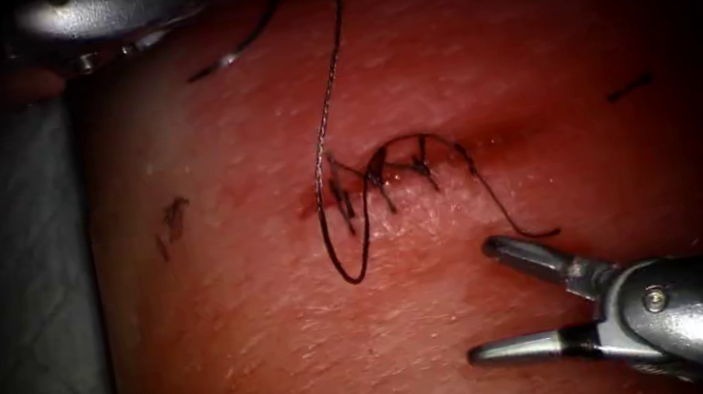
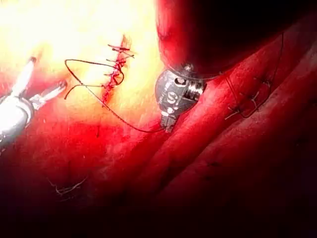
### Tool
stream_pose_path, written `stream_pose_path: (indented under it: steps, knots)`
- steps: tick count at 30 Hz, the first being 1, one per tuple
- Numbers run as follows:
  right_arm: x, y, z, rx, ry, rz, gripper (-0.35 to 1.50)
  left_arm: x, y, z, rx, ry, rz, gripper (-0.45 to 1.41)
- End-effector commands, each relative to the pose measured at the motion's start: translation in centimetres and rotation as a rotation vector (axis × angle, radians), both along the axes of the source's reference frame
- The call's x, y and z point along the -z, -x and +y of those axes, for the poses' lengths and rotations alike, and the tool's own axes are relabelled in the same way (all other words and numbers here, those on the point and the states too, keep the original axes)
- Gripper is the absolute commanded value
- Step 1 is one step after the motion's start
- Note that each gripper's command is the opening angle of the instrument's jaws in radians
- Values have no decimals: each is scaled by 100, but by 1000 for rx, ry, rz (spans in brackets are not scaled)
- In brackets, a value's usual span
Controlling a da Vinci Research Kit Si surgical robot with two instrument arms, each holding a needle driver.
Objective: Wound Closure
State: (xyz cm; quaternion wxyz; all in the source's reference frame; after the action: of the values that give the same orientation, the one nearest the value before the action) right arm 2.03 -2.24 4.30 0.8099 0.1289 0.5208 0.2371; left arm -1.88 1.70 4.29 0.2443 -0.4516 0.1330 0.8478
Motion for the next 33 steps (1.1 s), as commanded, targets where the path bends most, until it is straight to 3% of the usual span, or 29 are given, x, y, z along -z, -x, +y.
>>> stream_pose_path:
  steps: [1,6,9,11,13,18,27,33]
  knots:
    - [-4,-21,-20,15,2,19,71,-6,5,4,2,-2,3,-45]
    - [-9,-57,-38,19,20,24,32,-4,3,3,4,-4,8,-45]
    - [-22,-89,-38,2,28,13,24,2,1,-2,5,-3,9,-45]
    - [-29,-101,-31,-5,28,6,5,5,0,-4,4,-2,9,-45]
    - [-36,-110,-24,-21,31,14,-32,9,-1,-8,3,-2,10,-45]
    - [-52,-122,-1,-127,68,37,-35,15,-4,-19,3,1,15,-45]
    - [-29,-86,50,-302,121,79,-35,12,-23,-48,8,5,18,-45]
    - [-33,-65,75,-374,140,81,-35,4,-22,-85,21,18,21,-45]
